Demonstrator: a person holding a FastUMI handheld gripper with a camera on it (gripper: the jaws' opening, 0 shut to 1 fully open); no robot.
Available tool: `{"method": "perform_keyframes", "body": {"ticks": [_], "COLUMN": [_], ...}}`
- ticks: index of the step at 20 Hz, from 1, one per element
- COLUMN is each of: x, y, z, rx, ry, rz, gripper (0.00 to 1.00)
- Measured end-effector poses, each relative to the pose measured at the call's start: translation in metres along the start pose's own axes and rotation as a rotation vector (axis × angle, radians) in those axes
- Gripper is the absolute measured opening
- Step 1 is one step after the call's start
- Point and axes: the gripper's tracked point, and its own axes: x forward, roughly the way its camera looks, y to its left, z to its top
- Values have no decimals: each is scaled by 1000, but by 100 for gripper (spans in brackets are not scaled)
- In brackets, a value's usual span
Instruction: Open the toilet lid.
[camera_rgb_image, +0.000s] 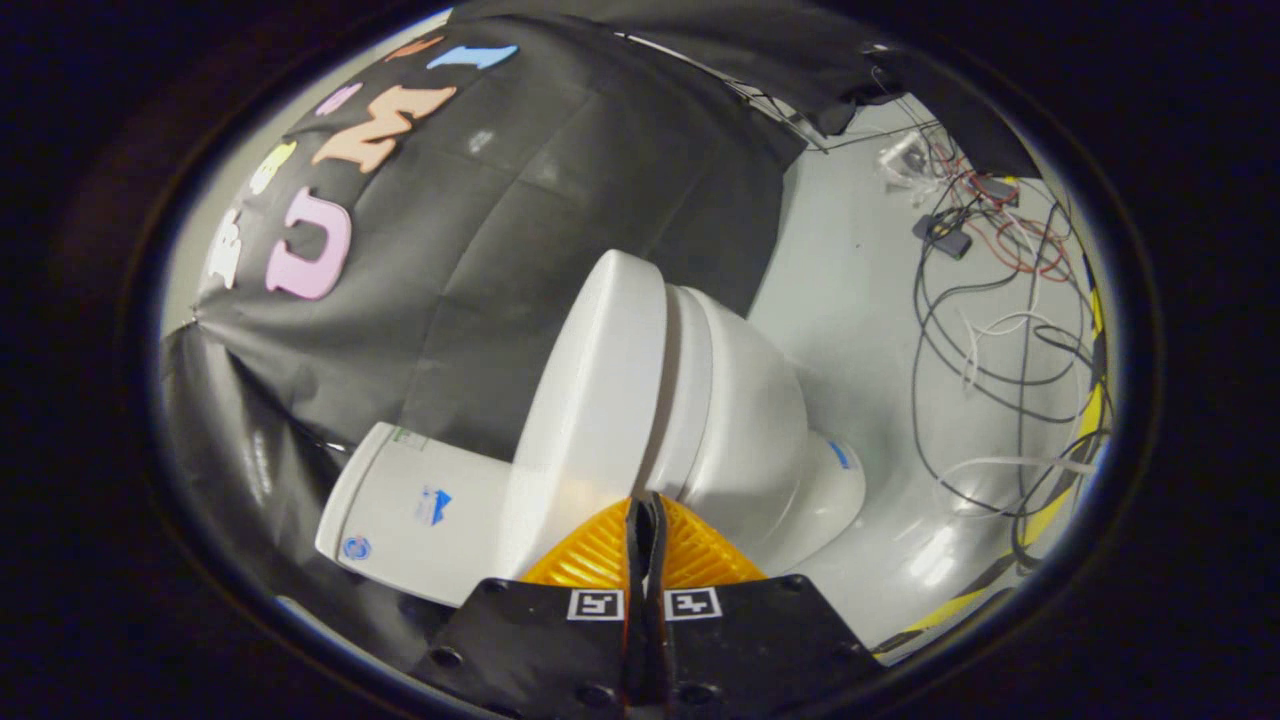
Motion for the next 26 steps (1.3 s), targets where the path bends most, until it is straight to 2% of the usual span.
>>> {"method": "perform_keyframes", "body": {"ticks": [2,4,7,19,26], "x": [-2,-7,-18,-45,-58], "y": [0,5,29,106,155], "z": [1,4,13,37,40], "rx": [-73,-87,-93,-191,-273], "ry": [9,17,-1,-32,-78], "rz": [-91,-132,-124,-204,-146], "gripper": [1,1,1,0,1]}}
